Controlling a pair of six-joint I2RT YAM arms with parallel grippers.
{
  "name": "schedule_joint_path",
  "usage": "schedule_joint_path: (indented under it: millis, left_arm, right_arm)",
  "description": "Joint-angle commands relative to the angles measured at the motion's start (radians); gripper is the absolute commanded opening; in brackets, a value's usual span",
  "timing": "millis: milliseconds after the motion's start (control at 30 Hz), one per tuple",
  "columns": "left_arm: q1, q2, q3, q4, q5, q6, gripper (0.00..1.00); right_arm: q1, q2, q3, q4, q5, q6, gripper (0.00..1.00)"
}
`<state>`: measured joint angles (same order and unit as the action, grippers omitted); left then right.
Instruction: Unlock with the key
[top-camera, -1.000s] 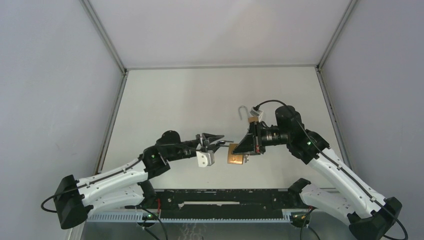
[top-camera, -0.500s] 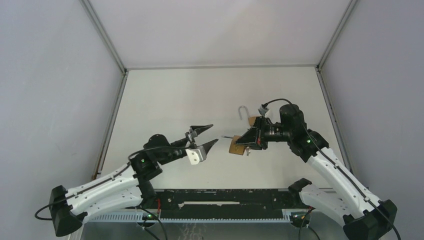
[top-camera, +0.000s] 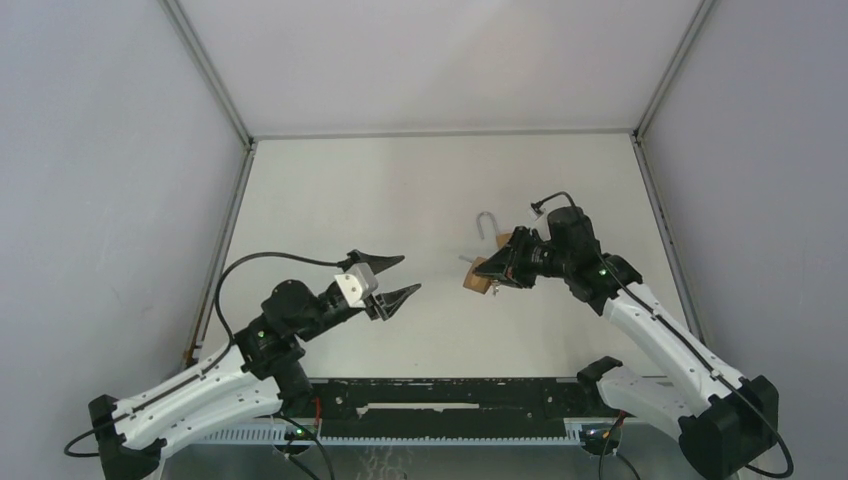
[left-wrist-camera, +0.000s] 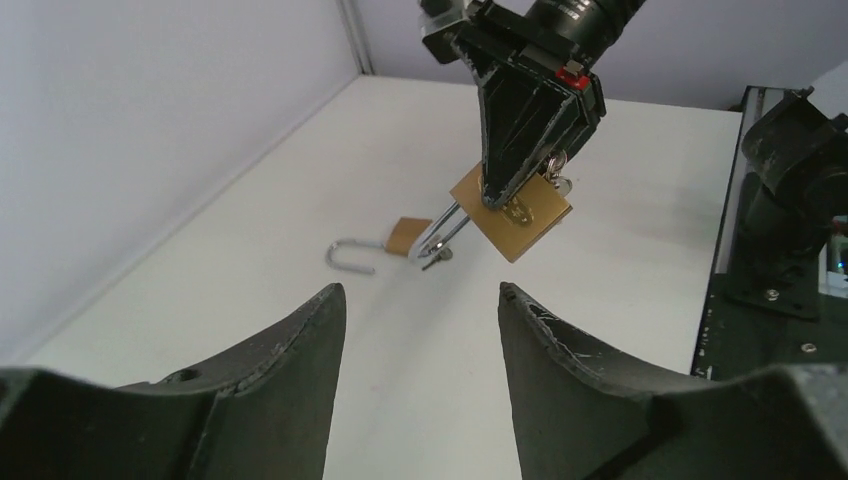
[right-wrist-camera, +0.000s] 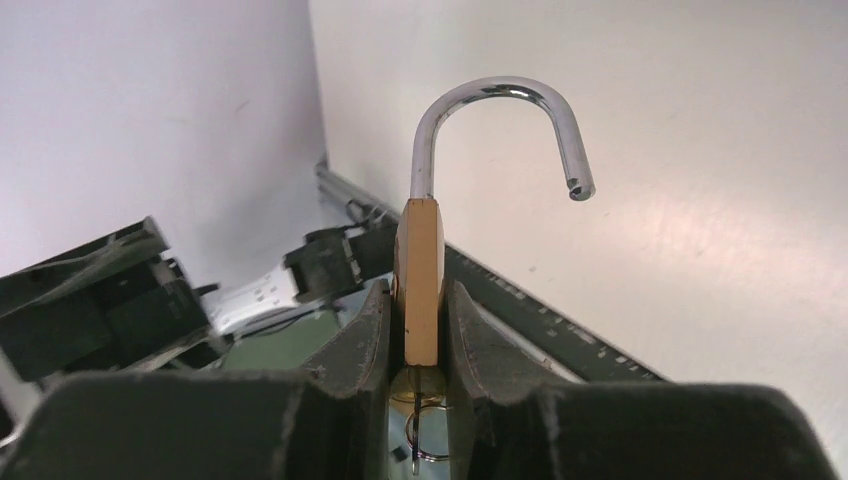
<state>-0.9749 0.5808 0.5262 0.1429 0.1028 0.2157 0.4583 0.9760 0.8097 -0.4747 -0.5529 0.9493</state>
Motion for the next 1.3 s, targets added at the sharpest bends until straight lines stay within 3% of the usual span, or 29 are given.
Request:
schedule_joint_path:
  millis: [0, 100, 200, 300, 800, 1267]
  left_arm:
    - [0.002, -0.019, -0.028, -0.029, -0.149, -0.199, 0.63]
    - [0.003, -0.014, -0.04, -0.049, -0.234, -0.291, 0.7]
    - [0.004, -0.003, -0.038, -0.087, -0.317, -0.366, 0.88]
    - [0.003, -0.002, -0.041, -0.119, -0.397, -0.416, 0.99]
    - [0.01, -0.105, -0.155, -0.202, -0.542, -0.629, 1.0]
    - [0.01, -0.087, -0.169, -0.274, -0.529, -0.7, 0.99]
  right_arm:
    - [-0.009, -0.004, -0.035, 0.181, 0.098, -0.081, 0.0]
    - [-0.008, 0.007, -0.09, 0.269, 0.137, -0.106, 0.0]
    - [-0.004, 0.042, -0.128, 0.342, 0.173, -0.139, 0.0]
    - [0.018, 0.086, -0.146, 0.388, 0.219, -0.172, 0.0]
    - [0.095, 0.299, -0.193, 0.535, 0.343, -0.184, 0.0]
    - [0.167, 0.441, -0.205, 0.638, 0.351, -0.06, 0.0]
